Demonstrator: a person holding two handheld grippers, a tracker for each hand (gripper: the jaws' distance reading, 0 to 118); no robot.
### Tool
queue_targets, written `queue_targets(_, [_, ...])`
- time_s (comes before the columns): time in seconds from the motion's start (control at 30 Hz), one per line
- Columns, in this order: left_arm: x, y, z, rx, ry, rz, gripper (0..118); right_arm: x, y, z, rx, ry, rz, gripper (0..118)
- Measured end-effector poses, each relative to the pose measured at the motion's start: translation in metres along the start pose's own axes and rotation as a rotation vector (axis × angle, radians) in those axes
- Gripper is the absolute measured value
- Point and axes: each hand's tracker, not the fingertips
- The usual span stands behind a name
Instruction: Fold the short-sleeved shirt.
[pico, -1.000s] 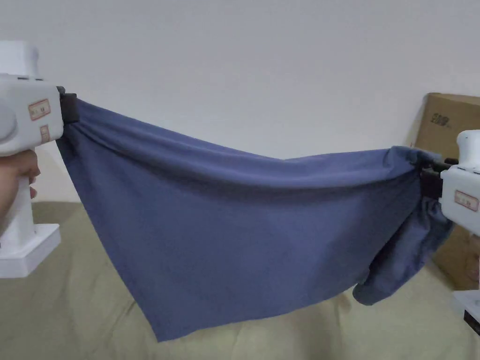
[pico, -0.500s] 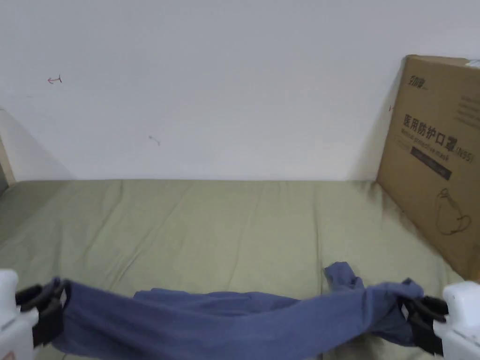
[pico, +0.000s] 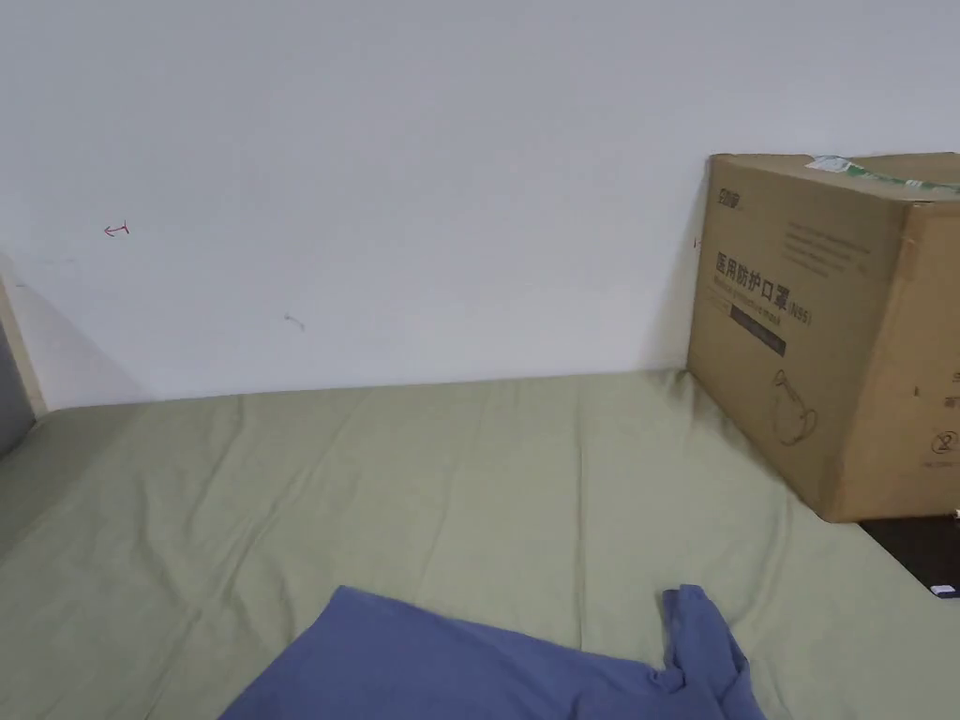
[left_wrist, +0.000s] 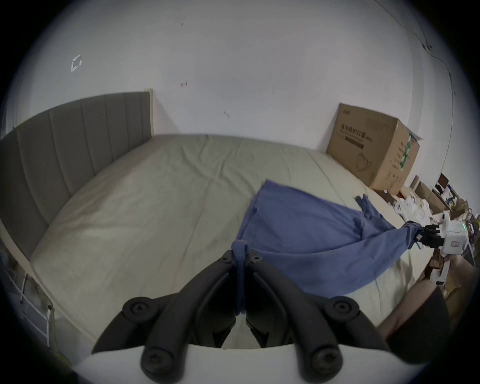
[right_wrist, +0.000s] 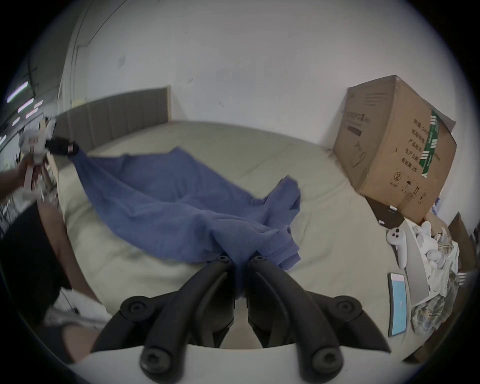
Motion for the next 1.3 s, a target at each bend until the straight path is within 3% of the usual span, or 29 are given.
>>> queue_targets(0.13, [0.003, -0.027, 0.000, -0.047, 0.021, -0.049, 5, -0.010, -0.026, -0.003, -0.061, -0.023, -0.003, 13])
queue_targets(0.17, [0.001, -0.032, -0.001, -0.060, 0.029, -0.043, 7, -0.009, -0.031, -0.003, -0.069, -0.031, -0.022, 30])
queue_targets(0.23, [0.001, -0.041, 0.000, -0.098, 0.052, 0.012, 9, -0.006, -0.039, -0.002, -0.114, -0.062, -0.095, 36])
queue_targets(0.27, [0.001, -0.045, 0.004, -0.088, 0.062, 0.024, 17, -0.005, -0.043, 0.002, -0.124, -0.091, -0.120, 51])
queue_targets(0.3, [0.001, -0.048, 0.009, -0.083, 0.070, 0.029, 35, -0.004, -0.047, 0.010, -0.113, -0.108, -0.140, 73])
queue_targets(0.33, [0.005, -0.048, 0.019, -0.078, 0.068, 0.032, 65, -0.004, -0.048, 0.020, -0.094, -0.122, -0.157, 89])
queue_targets(0.37, [0.007, -0.047, 0.028, -0.073, 0.073, 0.038, 104, -0.008, -0.045, 0.038, -0.049, -0.135, -0.184, 92])
queue_targets(0.4, [0.011, -0.044, 0.042, -0.017, 0.065, 0.044, 116, -0.011, -0.042, 0.053, -0.008, -0.168, -0.219, 92])
queue_targets(0.43, [0.015, -0.040, 0.055, 0.029, 0.053, 0.043, 117, -0.014, -0.039, 0.066, 0.033, -0.199, -0.252, 92])
queue_targets(0.53, [0.035, -0.025, 0.093, 0.142, 0.058, 0.061, 116, -0.024, -0.028, 0.107, 0.169, -0.315, -0.364, 91])
queue_targets(0.6, [0.042, -0.022, 0.105, 0.211, 0.019, 0.065, 108, -0.036, -0.021, 0.129, 0.238, -0.296, -0.472, 89])
queue_targets(0.63, [0.048, -0.021, 0.112, 0.231, 0.002, 0.051, 92, -0.041, -0.018, 0.136, 0.267, -0.278, -0.505, 85])
queue_targets(0.67, [0.057, -0.020, 0.118, 0.244, 0.016, 0.036, 55, -0.050, -0.017, 0.141, 0.301, -0.271, -0.512, 60])
queue_targets(0.7, [0.065, -0.021, 0.123, 0.257, 0.045, 0.013, 21, -0.059, -0.015, 0.145, 0.327, -0.287, -0.500, 24])
queue_targets(0.73, [0.067, -0.025, 0.122, 0.264, 0.059, -0.002, 1, -0.066, -0.013, 0.145, 0.318, -0.318, -0.479, 0])
queue_targets(0.77, [0.070, -0.030, 0.123, 0.265, 0.060, -0.002, 1, -0.072, -0.012, 0.143, 0.313, -0.366, -0.433, 0])
queue_targets(0.83, [0.070, -0.036, 0.119, 0.216, 0.001, -0.021, 0, -0.075, -0.012, 0.142, 0.296, -0.249, -0.408, 0])
queue_targets(0.97, [0.070, -0.048, 0.109, 0.147, 0.007, -0.036, 0, -0.086, -0.008, 0.131, 0.255, -0.260, -0.302, 0])
queue_targets(1.3, [0.048, -0.037, 0.093, 0.108, 0.015, 0.039, 0, -0.073, -0.001, 0.112, 0.236, -0.240, -0.357, 0])
